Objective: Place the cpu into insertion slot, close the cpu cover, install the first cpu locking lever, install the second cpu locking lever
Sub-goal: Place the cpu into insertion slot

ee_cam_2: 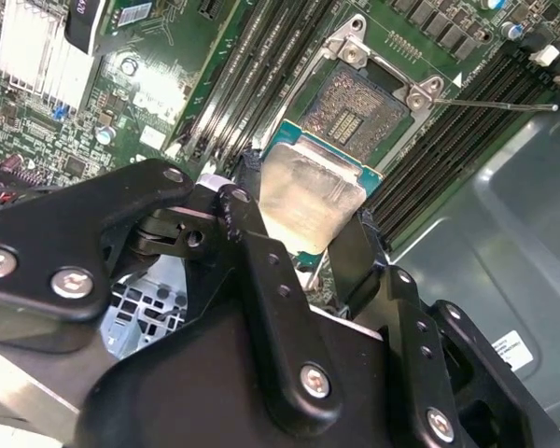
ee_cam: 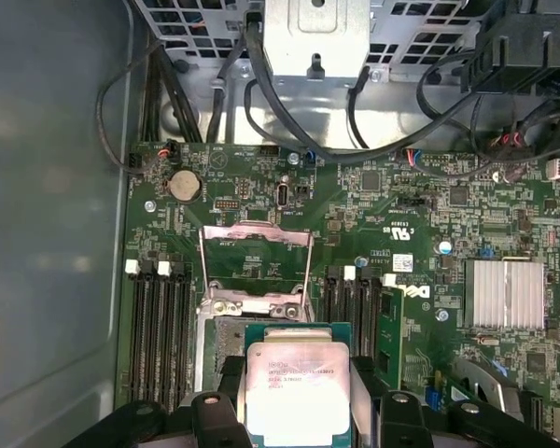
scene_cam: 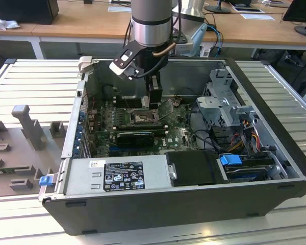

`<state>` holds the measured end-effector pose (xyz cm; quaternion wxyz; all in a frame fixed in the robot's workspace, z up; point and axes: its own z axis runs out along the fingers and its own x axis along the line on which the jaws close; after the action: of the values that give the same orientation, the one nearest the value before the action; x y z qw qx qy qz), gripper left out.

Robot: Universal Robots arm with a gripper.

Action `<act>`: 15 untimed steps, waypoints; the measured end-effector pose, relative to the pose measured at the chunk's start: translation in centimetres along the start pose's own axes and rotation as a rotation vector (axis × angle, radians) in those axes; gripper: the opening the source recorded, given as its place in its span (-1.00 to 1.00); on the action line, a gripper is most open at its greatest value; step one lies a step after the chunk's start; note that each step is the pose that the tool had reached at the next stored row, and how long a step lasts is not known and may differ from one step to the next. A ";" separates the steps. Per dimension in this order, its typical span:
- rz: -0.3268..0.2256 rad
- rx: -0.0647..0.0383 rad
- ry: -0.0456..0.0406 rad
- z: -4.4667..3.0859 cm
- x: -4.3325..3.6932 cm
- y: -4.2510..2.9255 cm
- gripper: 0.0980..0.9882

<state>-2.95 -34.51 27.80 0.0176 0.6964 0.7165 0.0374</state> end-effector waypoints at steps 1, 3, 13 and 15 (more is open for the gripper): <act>0.000 0.000 0.0000 0.05 0.00 0.00 -0.02; 0.002 0.000 0.0003 0.21 -0.01 -0.02 -0.02; 0.007 0.000 0.0014 0.82 -0.02 -0.06 -0.02; 0.008 0.000 0.0017 0.92 -0.02 -0.07 -0.02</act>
<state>-2.95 -34.51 26.88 0.0169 0.6992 0.7137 0.0382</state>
